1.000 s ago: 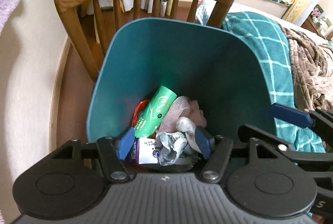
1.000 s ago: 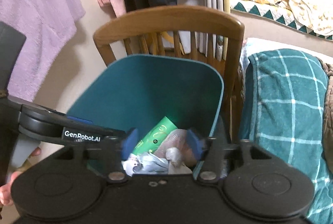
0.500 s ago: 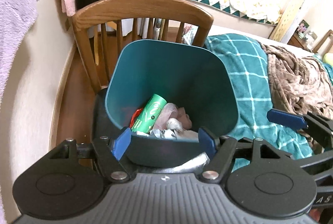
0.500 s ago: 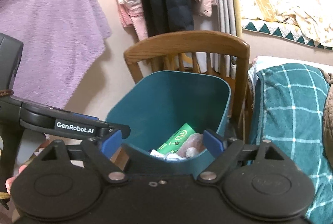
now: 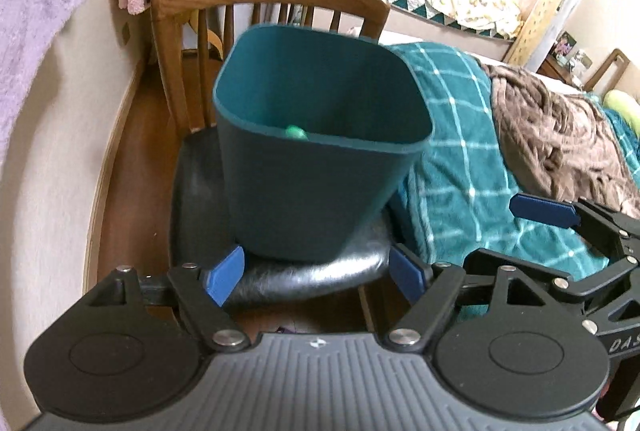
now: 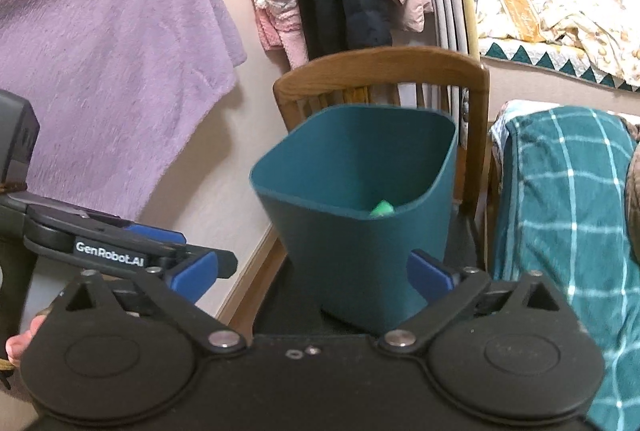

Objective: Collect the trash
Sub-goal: 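Withdraw both tools from the wastebasket and lower toward the trash pile, then grasp red-brown wrapper with right tool while left tool grasps clear plastic wrapper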

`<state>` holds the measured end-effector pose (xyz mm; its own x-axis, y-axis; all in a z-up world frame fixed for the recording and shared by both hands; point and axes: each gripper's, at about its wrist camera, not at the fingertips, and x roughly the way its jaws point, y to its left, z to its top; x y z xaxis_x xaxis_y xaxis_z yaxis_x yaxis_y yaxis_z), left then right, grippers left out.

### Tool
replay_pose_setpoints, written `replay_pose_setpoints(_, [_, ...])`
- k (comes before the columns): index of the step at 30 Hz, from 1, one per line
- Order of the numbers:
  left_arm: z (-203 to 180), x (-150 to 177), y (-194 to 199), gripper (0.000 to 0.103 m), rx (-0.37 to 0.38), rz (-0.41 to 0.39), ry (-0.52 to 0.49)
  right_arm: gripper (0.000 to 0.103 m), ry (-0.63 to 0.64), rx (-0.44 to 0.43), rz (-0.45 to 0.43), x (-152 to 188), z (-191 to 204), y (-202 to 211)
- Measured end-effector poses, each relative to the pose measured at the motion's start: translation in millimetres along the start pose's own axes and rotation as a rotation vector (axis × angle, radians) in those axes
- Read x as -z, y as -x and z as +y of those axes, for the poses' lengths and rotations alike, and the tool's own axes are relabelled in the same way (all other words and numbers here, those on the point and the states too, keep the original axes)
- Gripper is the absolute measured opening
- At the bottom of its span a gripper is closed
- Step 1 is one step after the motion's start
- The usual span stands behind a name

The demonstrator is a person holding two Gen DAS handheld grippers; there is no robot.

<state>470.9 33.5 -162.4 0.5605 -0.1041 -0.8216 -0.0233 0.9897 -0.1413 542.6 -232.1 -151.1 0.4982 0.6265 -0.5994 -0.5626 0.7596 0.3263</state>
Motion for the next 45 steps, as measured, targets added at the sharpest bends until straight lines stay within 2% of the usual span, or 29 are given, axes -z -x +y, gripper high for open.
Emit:
replay_pose_setpoints(3, [1.3, 29.4, -9.9, 0.082, -0.013, 0.014, 0.001, 0.103, 0.001, 0.009, 0.016, 24.2, 0.3, -3.1])
replay_pose_setpoints(5, [2.9, 50.4, -23.8, 0.082, 0.002, 0.053, -0.002, 0.103, -0.024, 0.013, 0.030, 43.0, -3.6, -8.0])
replay_pose_setpoints(9, [7.3, 96.6, -64.2, 0.083, 0.008, 0.143, -0.008, 0.103, -0.078, 0.060, 0.090, 87.9, -16.1, -30.3])
replay_pose_setpoints(12, [12.5, 130.7, -95.6, 0.083, 0.020, 0.176, 0.003, 0.103, -0.112, 0.086, 0.142, 123.3, -29.0, -50.9])
replay_pose_setpoints(15, [19.3, 167.4, -133.4, 0.091, 0.032, 0.220, 0.019, 0.103, -0.154, 0.099, 0.201, 163.1, -46.0, -74.1])
replay_pose_setpoints(17, [25.2, 196.3, -160.3, 0.102, 0.046, 0.256, 0.045, 0.103, -0.184, 0.105, 0.236, 192.6, -58.2, -91.1])
replay_pose_setpoints(22, [37.5, 270.4, -231.4, 0.102, 0.031, 0.363, 0.077, 0.103, -0.199, 0.113, 0.333, 275.3, -80.3, -137.4])
replay_pose_setpoints(28, [73.8, 358.4, -326.6, 0.102, -0.033, 0.488, 0.133, 0.102, -0.088, 0.103, 0.495, 386.5, -95.2, -198.9])
replay_pose_setpoints(36, [115.1, 440.0, -430.5, 0.102, -0.109, 0.588, 0.192, 0.094, 0.177, 0.052, 0.662, 513.6, -94.1, -275.9])
replay_pose_setpoints(40, [124.9, 470.1, -470.6, 0.102, -0.119, 0.628, 0.193, 0.090, 0.260, 0.033, 0.711, 554.3, -94.6, -310.8])
replay_pose_setpoints(45, [133.0, 496.7, -505.4, 0.101, -0.109, 0.665, 0.185, 0.083, 0.298, 0.034, 0.747, 590.5, -97.4, -344.7])
